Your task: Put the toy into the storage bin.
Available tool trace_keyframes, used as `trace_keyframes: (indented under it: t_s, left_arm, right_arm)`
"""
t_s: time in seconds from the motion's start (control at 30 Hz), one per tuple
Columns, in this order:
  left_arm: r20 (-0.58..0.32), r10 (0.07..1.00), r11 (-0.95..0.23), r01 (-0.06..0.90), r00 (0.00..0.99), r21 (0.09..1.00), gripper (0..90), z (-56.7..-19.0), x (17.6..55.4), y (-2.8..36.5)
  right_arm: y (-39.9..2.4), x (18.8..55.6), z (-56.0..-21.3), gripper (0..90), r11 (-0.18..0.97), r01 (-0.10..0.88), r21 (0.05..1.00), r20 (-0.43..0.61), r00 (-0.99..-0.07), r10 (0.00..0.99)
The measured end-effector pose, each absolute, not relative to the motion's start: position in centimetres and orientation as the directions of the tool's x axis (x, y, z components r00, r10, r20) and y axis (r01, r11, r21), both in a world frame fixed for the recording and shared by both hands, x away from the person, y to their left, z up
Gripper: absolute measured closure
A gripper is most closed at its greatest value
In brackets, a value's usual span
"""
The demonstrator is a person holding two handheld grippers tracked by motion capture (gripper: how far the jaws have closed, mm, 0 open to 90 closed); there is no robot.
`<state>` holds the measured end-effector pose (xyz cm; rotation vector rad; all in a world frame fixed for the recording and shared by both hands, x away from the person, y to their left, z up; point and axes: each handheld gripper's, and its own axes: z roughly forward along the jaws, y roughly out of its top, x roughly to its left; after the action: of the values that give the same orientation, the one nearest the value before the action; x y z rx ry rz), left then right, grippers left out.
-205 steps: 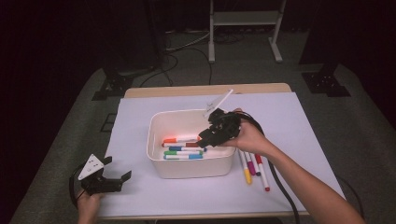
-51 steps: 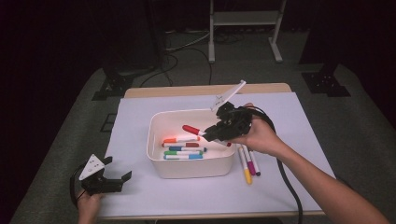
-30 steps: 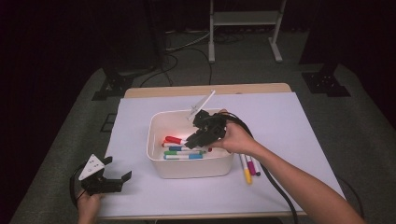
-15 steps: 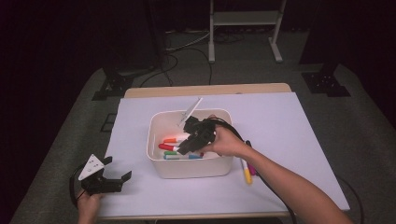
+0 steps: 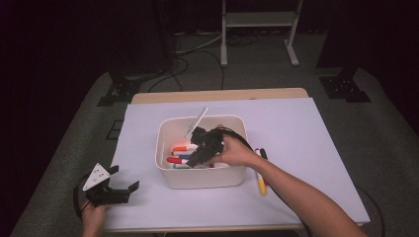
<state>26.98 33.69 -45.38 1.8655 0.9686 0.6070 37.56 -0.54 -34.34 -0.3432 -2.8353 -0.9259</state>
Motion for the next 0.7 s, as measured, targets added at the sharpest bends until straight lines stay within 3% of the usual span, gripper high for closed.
trace_keyframes:
  t_s: [0.43, 0.7]
  left_arm:
    - [0.008, 0.822, -0.266, 0.371, 0.569, 0.89, 0.0, -45.4, 27.0, 33.7]
    - [0.01, 0.823, -0.269, 0.374, 0.568, 0.888, 0.0, -45.4, 27.0, 33.6]
  right_arm:
    - [-0.6, 37.4, -34.1, 69.0, 0.79, 0.24, 0.564, 0.18, -0.969, 0.167]
    - [-3.8, 37.1, -31.0, 65.3, 0.738, 0.26, 0.623, 0.164, -0.966, 0.202]
